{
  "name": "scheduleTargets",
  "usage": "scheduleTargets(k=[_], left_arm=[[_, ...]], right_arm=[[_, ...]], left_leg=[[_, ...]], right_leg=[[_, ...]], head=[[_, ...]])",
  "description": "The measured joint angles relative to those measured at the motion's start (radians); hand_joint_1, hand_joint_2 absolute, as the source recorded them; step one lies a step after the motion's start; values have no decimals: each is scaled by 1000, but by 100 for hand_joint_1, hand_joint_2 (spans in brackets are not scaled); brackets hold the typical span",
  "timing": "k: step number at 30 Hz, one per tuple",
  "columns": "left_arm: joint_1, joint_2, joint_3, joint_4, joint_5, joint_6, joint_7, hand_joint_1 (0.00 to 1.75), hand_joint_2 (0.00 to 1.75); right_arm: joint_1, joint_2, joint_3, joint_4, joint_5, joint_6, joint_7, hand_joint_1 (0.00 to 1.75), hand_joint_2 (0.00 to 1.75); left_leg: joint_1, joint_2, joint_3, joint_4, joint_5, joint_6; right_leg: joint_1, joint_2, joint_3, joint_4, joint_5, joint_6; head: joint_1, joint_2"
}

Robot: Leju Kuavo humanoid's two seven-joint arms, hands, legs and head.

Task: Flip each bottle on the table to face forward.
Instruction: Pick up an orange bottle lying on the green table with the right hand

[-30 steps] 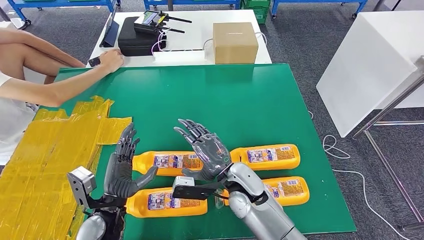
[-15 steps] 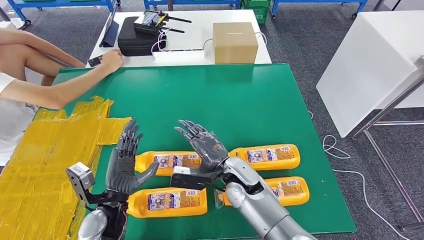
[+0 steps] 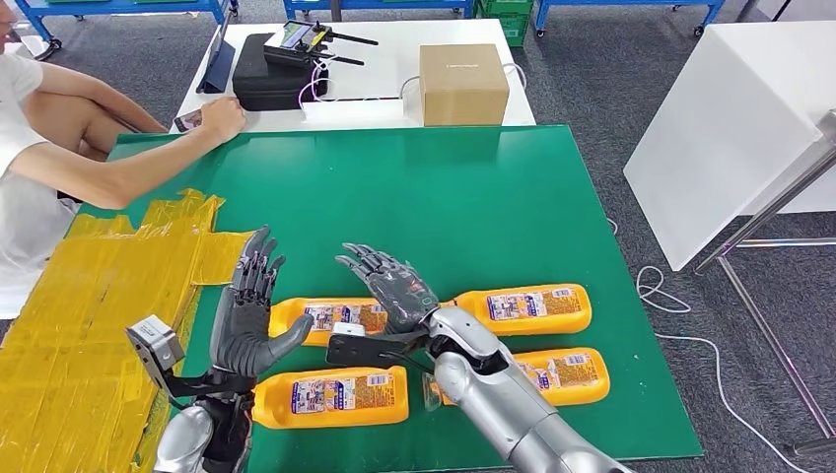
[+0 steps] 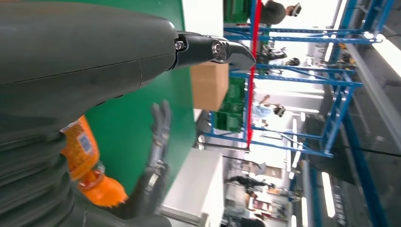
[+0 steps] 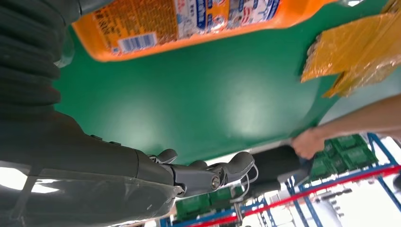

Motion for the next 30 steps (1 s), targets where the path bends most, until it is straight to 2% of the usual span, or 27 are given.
scheduleTargets(k=[13, 30], left_arm=[[-38, -14, -2, 27, 37, -22, -21, 0, 175], [-63, -21, -1, 56, 41, -27, -25, 0, 175]], right_arm=[[-85, 80, 16, 244, -32, 54, -2, 0, 175], [-149, 139, 39, 448, -21, 82, 61, 0, 175]], left_leg=[[0, 0, 0, 0, 0, 0], [0, 0, 0, 0, 0, 0]], right_leg=[[0, 0, 0, 0, 0, 0], [0, 0, 0, 0, 0, 0]], head=[[0, 0], [0, 0]])
